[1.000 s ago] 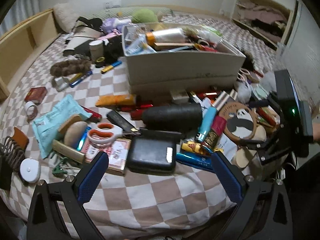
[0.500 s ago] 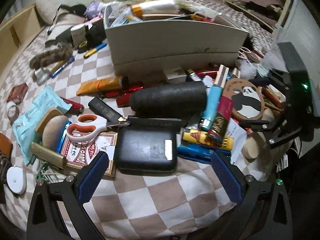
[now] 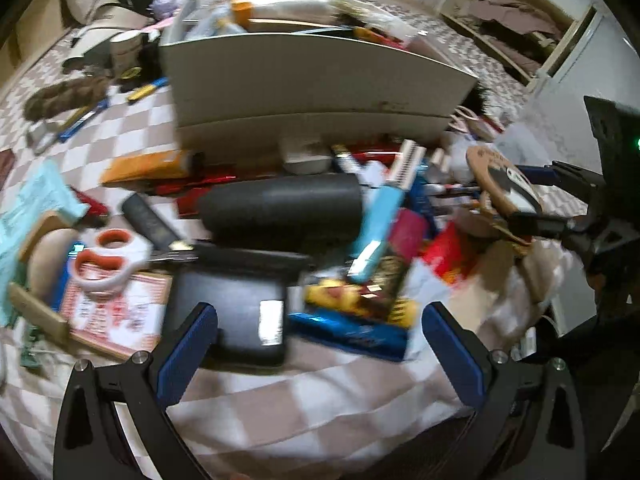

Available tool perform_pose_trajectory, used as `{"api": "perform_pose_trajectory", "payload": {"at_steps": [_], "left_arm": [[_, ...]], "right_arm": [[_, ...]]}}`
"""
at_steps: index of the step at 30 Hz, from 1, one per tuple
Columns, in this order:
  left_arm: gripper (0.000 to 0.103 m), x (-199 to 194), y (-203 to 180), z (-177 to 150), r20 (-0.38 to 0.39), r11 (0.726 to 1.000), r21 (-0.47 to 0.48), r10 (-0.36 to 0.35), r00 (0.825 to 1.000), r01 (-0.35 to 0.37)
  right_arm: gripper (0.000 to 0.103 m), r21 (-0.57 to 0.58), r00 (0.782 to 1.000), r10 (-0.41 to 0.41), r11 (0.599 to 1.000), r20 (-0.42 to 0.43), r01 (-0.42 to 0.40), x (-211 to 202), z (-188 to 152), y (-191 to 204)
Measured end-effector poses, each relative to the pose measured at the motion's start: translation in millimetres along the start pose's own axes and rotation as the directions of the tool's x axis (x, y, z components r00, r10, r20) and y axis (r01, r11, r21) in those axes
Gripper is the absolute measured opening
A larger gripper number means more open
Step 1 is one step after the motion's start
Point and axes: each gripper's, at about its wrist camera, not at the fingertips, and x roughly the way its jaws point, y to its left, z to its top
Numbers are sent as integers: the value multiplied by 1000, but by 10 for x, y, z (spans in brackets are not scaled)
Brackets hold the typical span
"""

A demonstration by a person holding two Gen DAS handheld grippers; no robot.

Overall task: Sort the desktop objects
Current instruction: 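Grasp the cork panda coaster with the right tool while the left tool approaches the black case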

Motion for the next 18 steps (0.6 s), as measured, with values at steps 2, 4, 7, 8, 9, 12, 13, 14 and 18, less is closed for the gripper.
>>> {"api": "perform_pose_trajectory", "payload": {"at_steps": [2, 4, 7, 8, 9, 12, 13, 14, 18], "left_arm": [[103, 33, -98, -9, -1, 1000, 8, -9, 1000, 9], [103, 37, -151, -18, 2, 1000, 24, 4, 1000, -4], [103, 42, -232, -31, 8, 999, 48, 22, 1000, -23], [103, 16, -222, -30, 13, 998, 58, 36, 999, -37], [103, -10, -186, -25, 16, 996, 68, 51, 999, -52], [103, -60, -3, 8, -1, 989, 104, 102, 995, -101], [103, -45, 53, 19, -11, 989, 102, 105, 994, -103], [103, -29, 109, 30, -22, 989, 101, 108, 994, -105], [103, 35, 332, 75, -65, 989, 94, 121, 991, -115]], "right_arm": [[99, 48, 1000, 12, 999, 26, -13, -89, 15, -56], [99, 96, 998, 18, 995, 53, -23, -186, 10, -133], [99, 157, 996, 28, 987, 79, -41, -230, 3, -188], [99, 181, 996, 33, 982, 87, -48, -235, -11, -214], [99, 204, 995, 39, 977, 92, -57, -255, -36, -253], [99, 249, 993, 60, 965, 97, -83, -297, -97, -326], [99, 254, 993, 63, 963, 98, -86, -311, -111, -338], [99, 256, 993, 65, 963, 98, -88, -316, -120, -342], [99, 261, 993, 72, 961, 97, -95, -306, -135, -357]]}}
